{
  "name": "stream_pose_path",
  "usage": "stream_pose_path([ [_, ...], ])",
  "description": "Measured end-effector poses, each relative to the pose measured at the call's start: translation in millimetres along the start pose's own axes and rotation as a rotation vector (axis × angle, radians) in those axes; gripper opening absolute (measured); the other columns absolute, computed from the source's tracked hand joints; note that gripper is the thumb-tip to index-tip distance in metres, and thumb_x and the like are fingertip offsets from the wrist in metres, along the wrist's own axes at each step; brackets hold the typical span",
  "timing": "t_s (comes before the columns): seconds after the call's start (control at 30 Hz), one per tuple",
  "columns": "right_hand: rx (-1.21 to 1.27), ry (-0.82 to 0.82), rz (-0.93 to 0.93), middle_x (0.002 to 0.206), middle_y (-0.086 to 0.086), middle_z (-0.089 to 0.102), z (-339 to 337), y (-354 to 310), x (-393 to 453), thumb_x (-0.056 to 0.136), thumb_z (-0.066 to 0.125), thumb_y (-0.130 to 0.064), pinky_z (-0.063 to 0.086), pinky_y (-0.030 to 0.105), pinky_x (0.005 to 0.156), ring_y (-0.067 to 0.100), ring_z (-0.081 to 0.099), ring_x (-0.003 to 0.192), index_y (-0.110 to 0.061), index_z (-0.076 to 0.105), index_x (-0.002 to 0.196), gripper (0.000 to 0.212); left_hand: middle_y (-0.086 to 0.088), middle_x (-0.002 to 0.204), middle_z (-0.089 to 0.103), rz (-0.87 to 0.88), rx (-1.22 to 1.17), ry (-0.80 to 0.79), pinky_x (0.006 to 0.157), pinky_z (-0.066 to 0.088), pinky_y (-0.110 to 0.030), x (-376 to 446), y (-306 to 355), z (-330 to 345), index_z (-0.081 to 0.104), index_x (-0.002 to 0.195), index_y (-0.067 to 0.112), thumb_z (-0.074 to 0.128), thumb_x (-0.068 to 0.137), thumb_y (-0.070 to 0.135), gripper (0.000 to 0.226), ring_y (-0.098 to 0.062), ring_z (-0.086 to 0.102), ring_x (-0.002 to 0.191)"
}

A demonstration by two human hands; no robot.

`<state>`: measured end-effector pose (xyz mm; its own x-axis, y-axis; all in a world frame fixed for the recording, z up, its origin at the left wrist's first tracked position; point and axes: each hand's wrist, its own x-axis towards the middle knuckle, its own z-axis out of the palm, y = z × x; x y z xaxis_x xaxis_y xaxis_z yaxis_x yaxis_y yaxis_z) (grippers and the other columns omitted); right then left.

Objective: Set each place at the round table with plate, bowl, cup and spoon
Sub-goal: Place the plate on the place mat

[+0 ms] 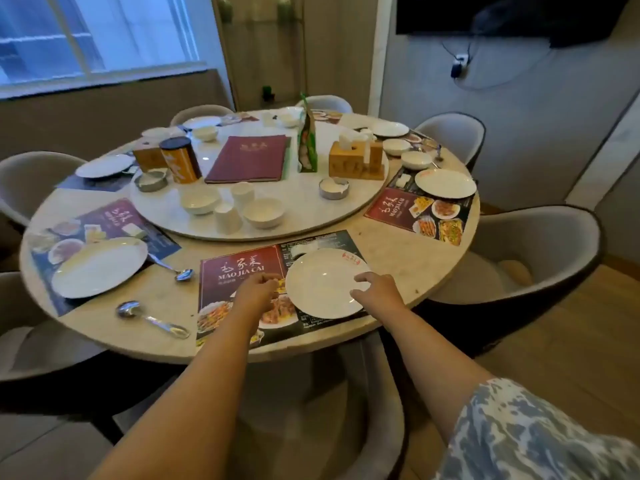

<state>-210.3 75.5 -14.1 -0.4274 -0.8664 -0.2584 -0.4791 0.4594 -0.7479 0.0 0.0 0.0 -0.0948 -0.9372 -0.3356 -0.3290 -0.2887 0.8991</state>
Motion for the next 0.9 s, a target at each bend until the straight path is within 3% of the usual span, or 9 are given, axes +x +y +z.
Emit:
stream_pose_path([
  [0.1,0.042,0.056,0.104,0.140,0.012,0.031,13,4,23,0.091,0.061,-0.022,0.045,0.032,0.095,0.031,0.049,0.121,-0.017,0.058,0.127,0.036,-0.006,0.109,0.058,0.006,0.086,-0.013,0.085,0.051,-0.039,37,-3,7,0.062,0.108,0.014,0.051,0.096,0.011,0.016,-0.022,0.054,0.099],
  [0.2,0.086,0.121,0.184,0.140,0.010,0.031,27,13,37,0.090,0.062,-0.019,0.047,0.033,0.096,0.031,0.049,0.120,-0.018,0.058,0.126,0.037,-0.007,0.120,0.054,0.008,0.198,-0.035,0.081,0.048,-0.037,65,-12,19,0.057,0.121,0.011,0.053,0.093,0.012,0.028,-0.023,0.053,0.103],
  [0.33,0.115,0.209,0.222,0.138,0.009,0.035,34,18,45,0.089,0.061,-0.012,0.046,0.032,0.097,0.029,0.046,0.123,-0.017,0.057,0.128,0.039,-0.015,0.132,0.052,0.002,0.329,0.025,0.092,0.049,-0.040,90,-24,30,0.055,0.129,0.013,0.052,0.089,0.013,0.040,-0.032,0.057,0.111],
  [0.43,0.103,0.227,0.192,0.137,0.009,0.043,32,21,51,0.091,0.058,-0.009,0.045,0.029,0.092,0.027,0.048,0.122,-0.017,0.055,0.129,0.039,-0.014,0.125,0.060,0.059,0.413,0.012,0.081,0.043,-0.031,95,-24,36,0.057,0.131,0.008,0.049,0.092,0.006,0.040,-0.031,0.056,0.111],
  [0.57,0.123,0.249,0.177,0.136,0.008,0.049,31,20,55,0.092,0.055,-0.008,0.048,0.027,0.088,0.026,0.052,0.120,-0.016,0.054,0.127,0.035,-0.014,0.118,0.064,0.046,0.419,0.035,0.073,0.040,-0.030,93,-23,37,0.061,0.124,0.007,0.048,0.090,0.002,0.037,-0.023,0.053,0.093],
  [0.67,0.125,0.220,0.155,0.135,0.007,0.052,37,11,54,0.092,0.055,-0.008,0.052,0.036,0.092,0.025,0.054,0.119,-0.017,0.055,0.123,0.033,-0.013,0.117,0.065,-0.007,0.392,0.093,0.071,0.041,-0.031,83,-30,22,0.062,0.124,0.009,0.048,0.088,0.002,0.039,-0.022,0.052,0.091],
  [0.8,0.129,0.136,0.058,0.132,0.006,0.054,59,-13,55,0.092,0.055,-0.007,0.047,0.029,0.082,0.021,0.053,0.117,-0.019,0.056,0.121,0.031,-0.013,0.120,0.063,-0.057,0.353,0.227,0.067,0.043,-0.028,65,-42,-12,0.059,0.128,0.008,0.050,0.090,0.003,0.039,-0.024,0.054,0.097],
  [0.9,0.145,0.052,-0.012,0.131,0.006,0.055,78,-32,58,0.092,0.054,-0.006,0.041,0.024,0.076,0.021,0.053,0.114,-0.016,0.057,0.120,0.030,-0.013,0.124,0.061,-0.106,0.330,0.328,0.077,0.044,-0.032,57,-51,-38,0.057,0.129,0.009,0.051,0.092,0.007,0.038,-0.026,0.055,0.103],
])
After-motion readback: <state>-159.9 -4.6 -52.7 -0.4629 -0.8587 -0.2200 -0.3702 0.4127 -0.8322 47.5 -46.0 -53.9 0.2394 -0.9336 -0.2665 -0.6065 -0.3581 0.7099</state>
